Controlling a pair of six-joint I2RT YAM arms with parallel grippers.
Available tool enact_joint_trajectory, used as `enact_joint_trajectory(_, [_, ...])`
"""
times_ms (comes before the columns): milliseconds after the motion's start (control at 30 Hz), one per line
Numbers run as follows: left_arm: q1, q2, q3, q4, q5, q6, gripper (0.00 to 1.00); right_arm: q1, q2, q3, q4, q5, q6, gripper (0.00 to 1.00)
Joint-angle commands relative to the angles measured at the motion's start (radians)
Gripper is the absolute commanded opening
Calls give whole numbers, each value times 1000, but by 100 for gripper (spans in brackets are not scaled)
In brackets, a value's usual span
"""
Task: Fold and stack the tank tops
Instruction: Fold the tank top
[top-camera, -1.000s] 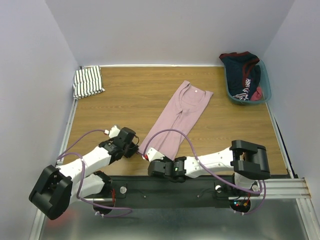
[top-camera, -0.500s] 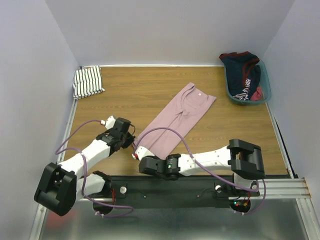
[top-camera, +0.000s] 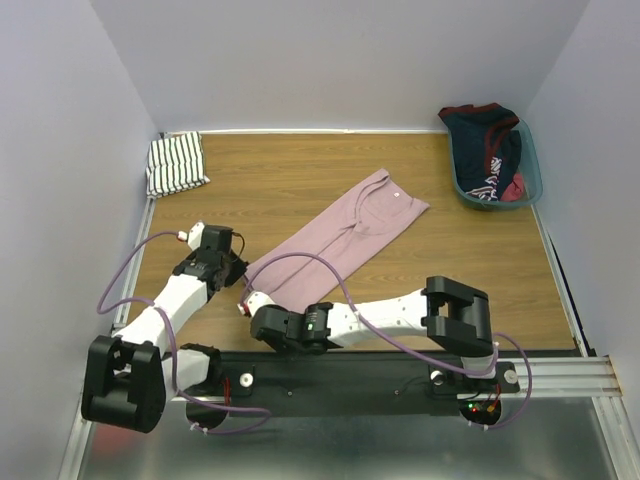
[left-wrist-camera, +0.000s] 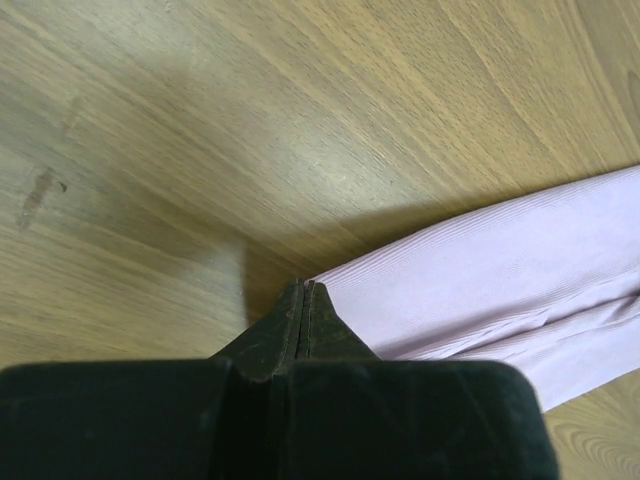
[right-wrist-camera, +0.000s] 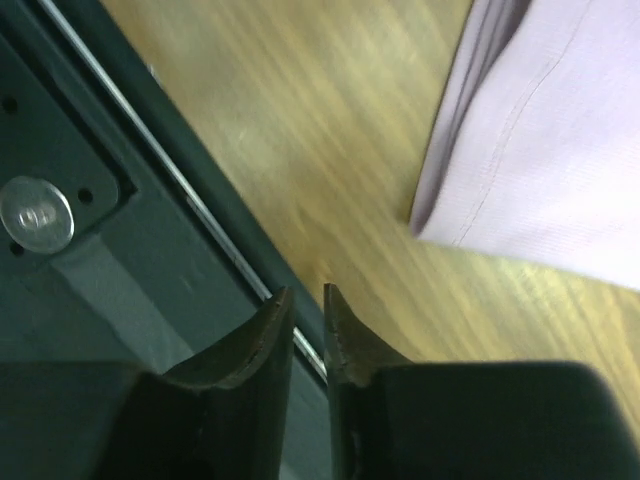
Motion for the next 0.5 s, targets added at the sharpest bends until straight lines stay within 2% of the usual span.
enact_joint_trajectory(0, [19,29,38,38,45,78,11,-12,-39,44,23,7,8,29])
enact_joint_trajectory(67, [22,57,55,24,43,70,28,-12,-56,41,21,24,4,34])
enact_joint_trajectory(100, [22,57,58,4,33,56,46,-12,-70,40,21,34,4,39])
enact_joint_trajectory(133, [23,45,62,-9,15,38,57,-12,-76,36,21,57,2,42])
enact_joint_trajectory(333, [23,-32,98,-97,-57,-7,64,-12,-90,39,21,149,7,43])
enact_joint_trajectory(467, [23,-41,69,-117,-48,-25,63,-12,-61,59,21,165,-12,42])
